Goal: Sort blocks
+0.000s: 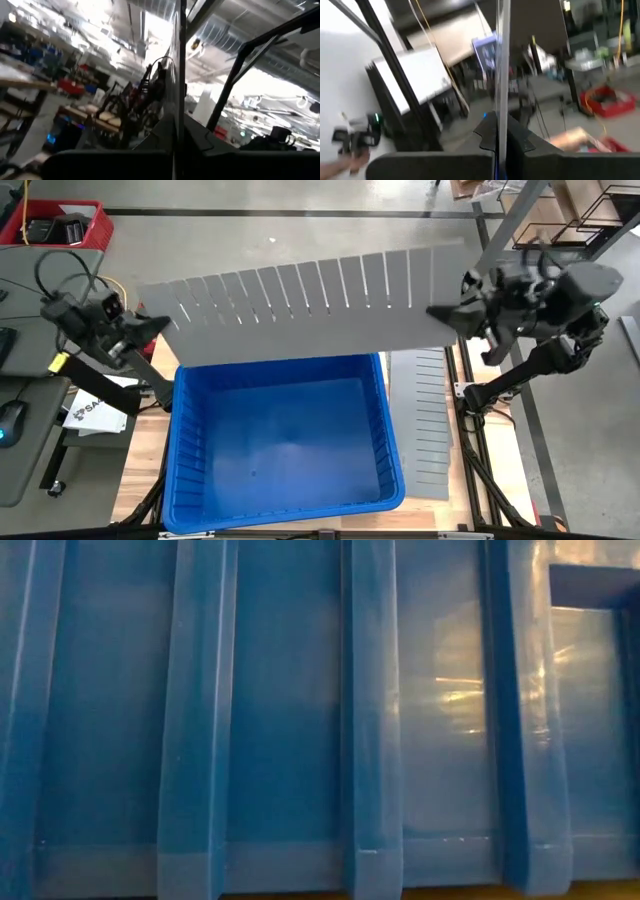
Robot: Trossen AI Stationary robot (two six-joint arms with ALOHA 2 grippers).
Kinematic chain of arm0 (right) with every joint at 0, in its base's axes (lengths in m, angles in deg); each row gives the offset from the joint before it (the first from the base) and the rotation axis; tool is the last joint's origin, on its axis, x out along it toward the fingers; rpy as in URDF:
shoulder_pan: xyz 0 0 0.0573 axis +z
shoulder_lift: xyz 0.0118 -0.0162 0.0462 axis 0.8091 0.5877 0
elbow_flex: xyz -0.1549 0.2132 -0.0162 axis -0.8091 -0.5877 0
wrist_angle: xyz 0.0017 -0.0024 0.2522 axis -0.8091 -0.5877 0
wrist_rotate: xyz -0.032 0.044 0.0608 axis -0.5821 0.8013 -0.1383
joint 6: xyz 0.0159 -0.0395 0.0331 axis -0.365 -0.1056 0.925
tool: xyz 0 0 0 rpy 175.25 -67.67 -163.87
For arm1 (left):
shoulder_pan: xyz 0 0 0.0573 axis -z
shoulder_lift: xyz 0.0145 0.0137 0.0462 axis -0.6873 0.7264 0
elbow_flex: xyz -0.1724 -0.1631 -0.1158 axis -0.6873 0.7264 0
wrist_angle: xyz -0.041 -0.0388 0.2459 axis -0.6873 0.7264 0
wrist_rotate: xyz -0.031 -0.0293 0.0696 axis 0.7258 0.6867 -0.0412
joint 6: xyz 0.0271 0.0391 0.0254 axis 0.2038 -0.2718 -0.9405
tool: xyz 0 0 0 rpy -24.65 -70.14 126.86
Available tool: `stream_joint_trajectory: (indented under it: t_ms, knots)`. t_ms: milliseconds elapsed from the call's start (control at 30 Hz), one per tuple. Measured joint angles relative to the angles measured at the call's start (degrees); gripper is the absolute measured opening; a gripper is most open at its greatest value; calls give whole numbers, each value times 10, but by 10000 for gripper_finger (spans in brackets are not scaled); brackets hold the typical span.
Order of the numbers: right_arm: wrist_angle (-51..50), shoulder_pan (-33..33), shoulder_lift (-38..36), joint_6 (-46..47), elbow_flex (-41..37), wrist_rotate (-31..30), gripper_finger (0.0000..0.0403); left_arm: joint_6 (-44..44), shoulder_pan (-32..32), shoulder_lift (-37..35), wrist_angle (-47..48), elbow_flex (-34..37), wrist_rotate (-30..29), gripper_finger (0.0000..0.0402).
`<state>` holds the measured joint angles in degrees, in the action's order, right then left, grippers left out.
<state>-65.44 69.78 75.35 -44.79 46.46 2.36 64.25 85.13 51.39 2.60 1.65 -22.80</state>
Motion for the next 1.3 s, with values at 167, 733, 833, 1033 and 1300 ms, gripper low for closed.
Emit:
stream_joint_trajectory:
  t_ms: [167, 733, 833, 1033, 1300]
  knots:
    - [-92, 0, 9, 18, 0, 17, 0, 55, 0, 16, 125, -77, -10, 3]
    - [-332, -9, 86, 46, -1, 30, 0, 394, 0, 84, 581, -121, 59, 1]
    - [-369, -19, 101, 46, -1, 27, 0, 414, 0, 105, 597, -121, 96, 1]
    - [-368, -51, 128, 7, -1, 62, 0, 427, 0, 128, 602, -120, 184, 1]
    - [-369, -60, 124, 13, -1, 116, 0, 456, 0, 108, 609, -120, 224, 0]
